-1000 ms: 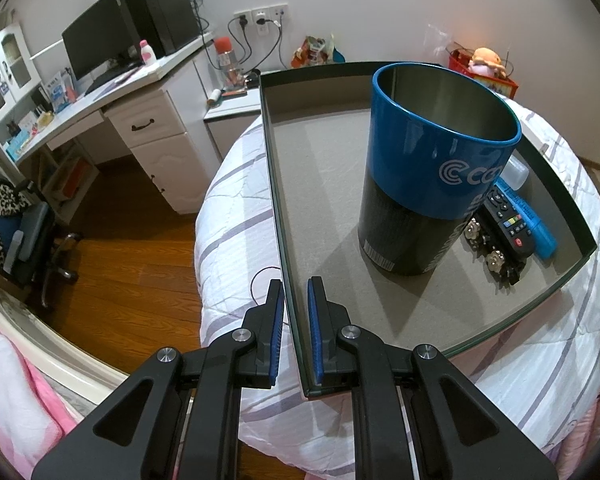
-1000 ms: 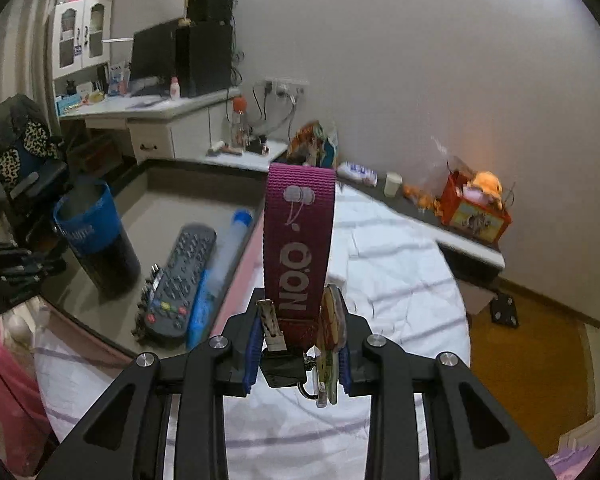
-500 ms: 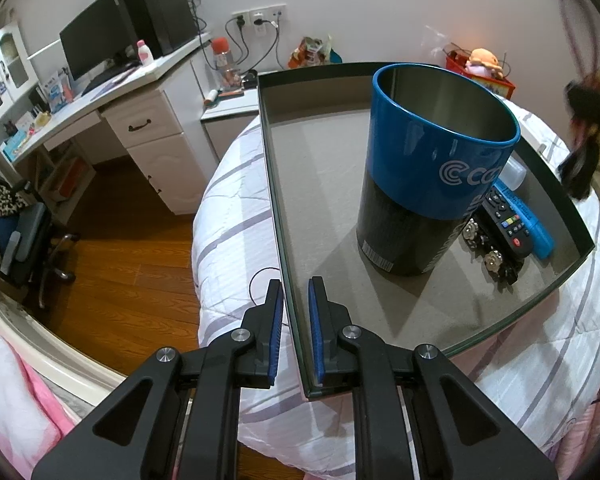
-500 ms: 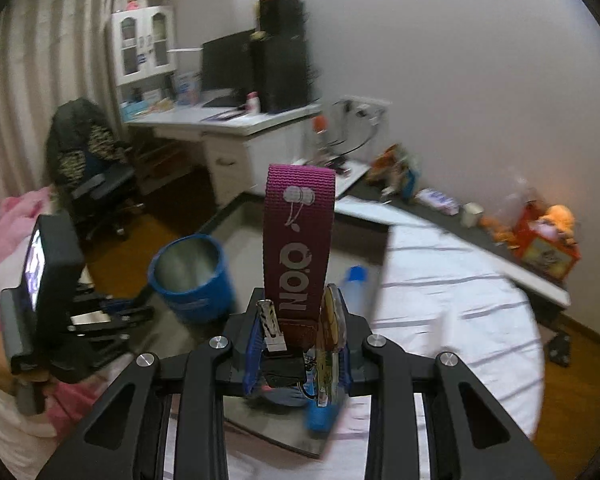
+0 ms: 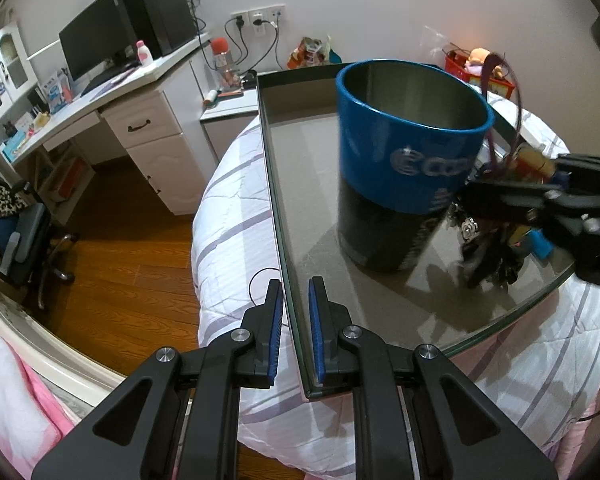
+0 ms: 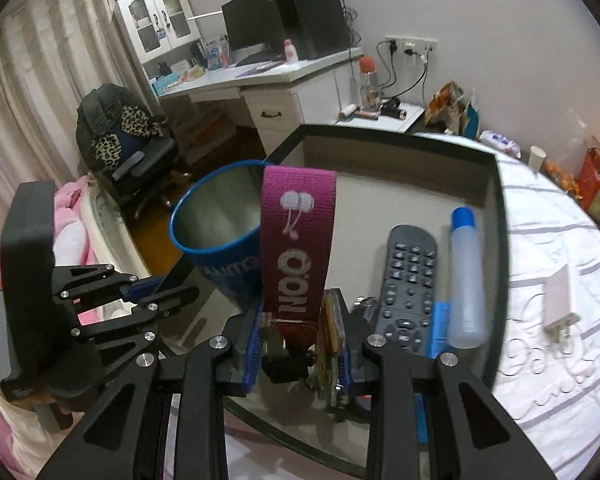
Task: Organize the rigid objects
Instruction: 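Lower the keys into the tray beside the can and open the right gripper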
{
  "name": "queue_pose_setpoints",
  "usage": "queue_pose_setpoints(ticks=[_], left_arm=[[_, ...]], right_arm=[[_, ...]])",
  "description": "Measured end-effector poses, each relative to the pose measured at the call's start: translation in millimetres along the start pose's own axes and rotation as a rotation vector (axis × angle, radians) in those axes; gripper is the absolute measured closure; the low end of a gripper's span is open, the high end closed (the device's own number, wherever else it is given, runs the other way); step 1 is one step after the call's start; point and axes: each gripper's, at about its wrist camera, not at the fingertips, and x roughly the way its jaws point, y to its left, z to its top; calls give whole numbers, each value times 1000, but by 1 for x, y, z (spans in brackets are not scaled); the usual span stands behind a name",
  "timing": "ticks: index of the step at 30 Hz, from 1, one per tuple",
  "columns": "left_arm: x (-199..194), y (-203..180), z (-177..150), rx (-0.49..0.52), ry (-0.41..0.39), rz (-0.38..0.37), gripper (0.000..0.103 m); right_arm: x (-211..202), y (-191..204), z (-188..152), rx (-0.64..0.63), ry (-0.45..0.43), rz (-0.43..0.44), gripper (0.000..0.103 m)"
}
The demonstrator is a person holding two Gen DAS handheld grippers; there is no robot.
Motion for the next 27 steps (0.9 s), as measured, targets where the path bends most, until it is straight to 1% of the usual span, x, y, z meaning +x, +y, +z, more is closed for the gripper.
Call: queue_pose_setpoints(ticks=[10,14,17,19,21,24,26,27], left_arm=[[0,-1,-1,0,-1,-2,92],[0,-1,-1,0,-1,-2,91],[0,0,-1,-3,-1,-7,91],[0,0,-1,-4,-2,-8,91],[0,0,-1,-4,-2,-8,91],[0,0,-1,-3,-2,-8,91],[0,0,-1,-4,-2,-9,91],[0,0,-1,-4,-2,-8,91]], right_arm=[[12,10,1,-11,36,12,72],[12,11,-1,-1,21,-1,72],[7,12,-4,4,-6,-31,70],[4,13,-6,8,-29,-69,60],[1,16,-8,12,-49,-87,57],[-2,21,-10,10,-69,-122,54],[-4,22,-11,17,-84,-143,49],[-6,23,-11,22,-97,-156,43]])
